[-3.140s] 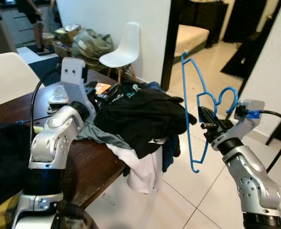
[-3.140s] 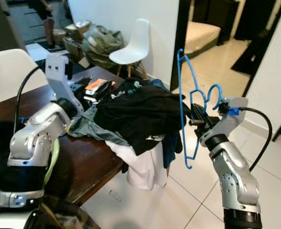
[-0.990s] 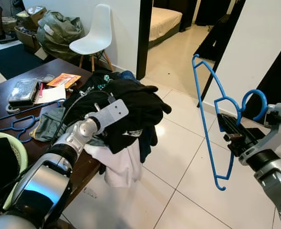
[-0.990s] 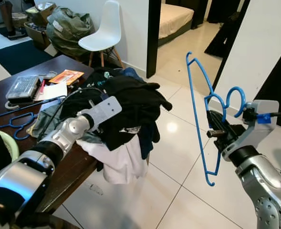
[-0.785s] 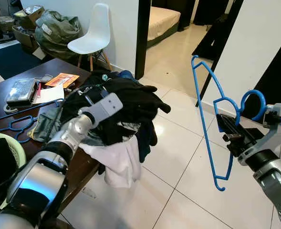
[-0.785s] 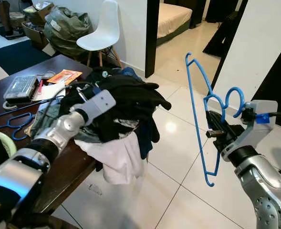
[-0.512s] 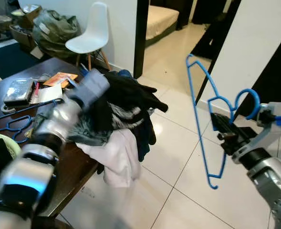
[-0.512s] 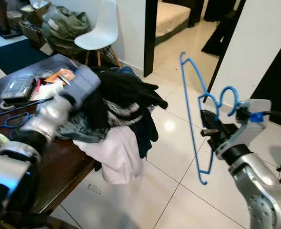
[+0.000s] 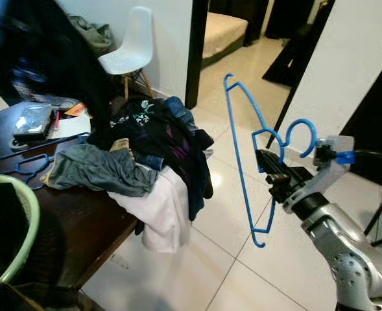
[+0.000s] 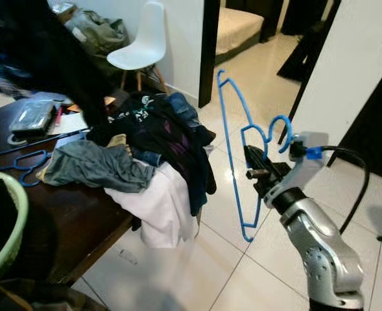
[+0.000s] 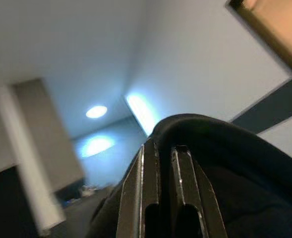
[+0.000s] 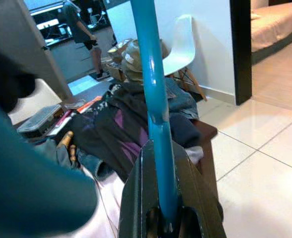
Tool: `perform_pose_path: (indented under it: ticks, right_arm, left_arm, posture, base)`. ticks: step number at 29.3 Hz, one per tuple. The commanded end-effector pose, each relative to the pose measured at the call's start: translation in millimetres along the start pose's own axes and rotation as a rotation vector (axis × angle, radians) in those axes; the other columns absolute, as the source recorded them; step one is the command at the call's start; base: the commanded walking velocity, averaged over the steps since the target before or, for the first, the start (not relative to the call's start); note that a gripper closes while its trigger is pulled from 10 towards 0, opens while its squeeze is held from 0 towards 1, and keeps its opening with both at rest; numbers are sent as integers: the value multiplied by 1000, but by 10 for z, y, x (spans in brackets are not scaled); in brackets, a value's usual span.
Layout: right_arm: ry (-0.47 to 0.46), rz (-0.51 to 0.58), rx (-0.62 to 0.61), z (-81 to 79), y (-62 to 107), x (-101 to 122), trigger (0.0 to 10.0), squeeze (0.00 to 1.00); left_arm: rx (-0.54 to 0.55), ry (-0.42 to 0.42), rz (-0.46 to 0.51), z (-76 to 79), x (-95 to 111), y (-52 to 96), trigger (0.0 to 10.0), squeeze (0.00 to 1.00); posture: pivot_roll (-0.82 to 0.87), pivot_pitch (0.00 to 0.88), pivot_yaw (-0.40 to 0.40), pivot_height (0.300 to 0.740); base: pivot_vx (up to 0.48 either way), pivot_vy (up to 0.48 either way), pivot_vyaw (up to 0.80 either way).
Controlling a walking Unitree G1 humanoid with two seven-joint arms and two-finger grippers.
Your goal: Hang hanger
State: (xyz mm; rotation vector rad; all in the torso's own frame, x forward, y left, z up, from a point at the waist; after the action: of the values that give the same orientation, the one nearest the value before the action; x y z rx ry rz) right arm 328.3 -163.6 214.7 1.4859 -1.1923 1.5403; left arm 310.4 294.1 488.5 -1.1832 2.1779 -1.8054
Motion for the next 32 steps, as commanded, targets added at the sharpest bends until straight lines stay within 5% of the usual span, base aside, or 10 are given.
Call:
perform_pose_path:
  ticks: [1,6,8,10,12,17,19,20,21,32]
  right_arm:
    - [-4,9,32,-47,-94,-24,10000,0]
    - [-17,3,83,-127,-241,-74,10000,0]
    - [-14,-4,100,-157,-283,-96,10000,0]
    - [-6,-12,130,-206,-353,-107,10000,0]
    - [8,-13,143,-211,-396,-90,10000,0]
    - [12,-11,145,-208,-406,-88,10000,0]
    - [29,-9,132,-147,-406,-76,10000,0]
    - [29,-9,132,-147,-406,-76,10000,0]
    - [35,-6,126,-122,-408,-78,10000,0]
    - [54,6,97,-39,-367,-75,10000,0]
  left_arm:
    - [58,-59,53,-381,291,3,0,0]
    - [127,-213,-16,-845,414,181,0,0]
    - [178,-262,-130,-1014,223,317,0,0]
    - [252,-250,-366,-1173,-283,692,0,0]
    - [269,-144,-513,-1019,-634,1024,0,0]
    - [269,-119,-541,-972,-680,1090,0,0]
    - [117,138,-769,-179,-1116,1583,0,0]
    - [117,138,-769,-179,-1116,1583,0,0]
    - [43,258,-850,176,-1193,1781,0,0]
    - [-324,608,-752,1203,-661,1582,0,0]
  posture:
    - [5,0,-98,740]
    - [65,0,-144,740]
    - [78,0,-161,740]
    - [81,0,-175,740]
    - [74,0,-179,740]
    - [74,0,-179,740]
    - [47,0,-161,740]
    - [47,0,-161,740]
    - [41,0,-158,740]
    - [16,0,-131,740]
  base:
    - [0,0,0]
    - [0,0,0]
    - [0,0,0]
    - [0,0,0]
    - [0,0,0]
    - [0,0,0]
    - [0,0,0]
    - [0,0,0]
    - [0,0,0]
    - [0,0,0]
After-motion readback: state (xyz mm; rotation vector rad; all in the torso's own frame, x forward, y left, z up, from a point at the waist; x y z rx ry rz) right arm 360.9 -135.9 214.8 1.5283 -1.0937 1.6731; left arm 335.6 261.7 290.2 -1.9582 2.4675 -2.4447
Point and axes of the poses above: a point about 5 cm out from each wrist's last joint towards the gripper, its own y axis pointing back from the gripper into the wrist, its own x axis along the axis of the wrist's last joint, z = x × y, the point moved 5 cm from there along -y, pointing out of the wrist towards the gripper, and after that the axes turned 12 degrees about y, right-handed, at the moved point
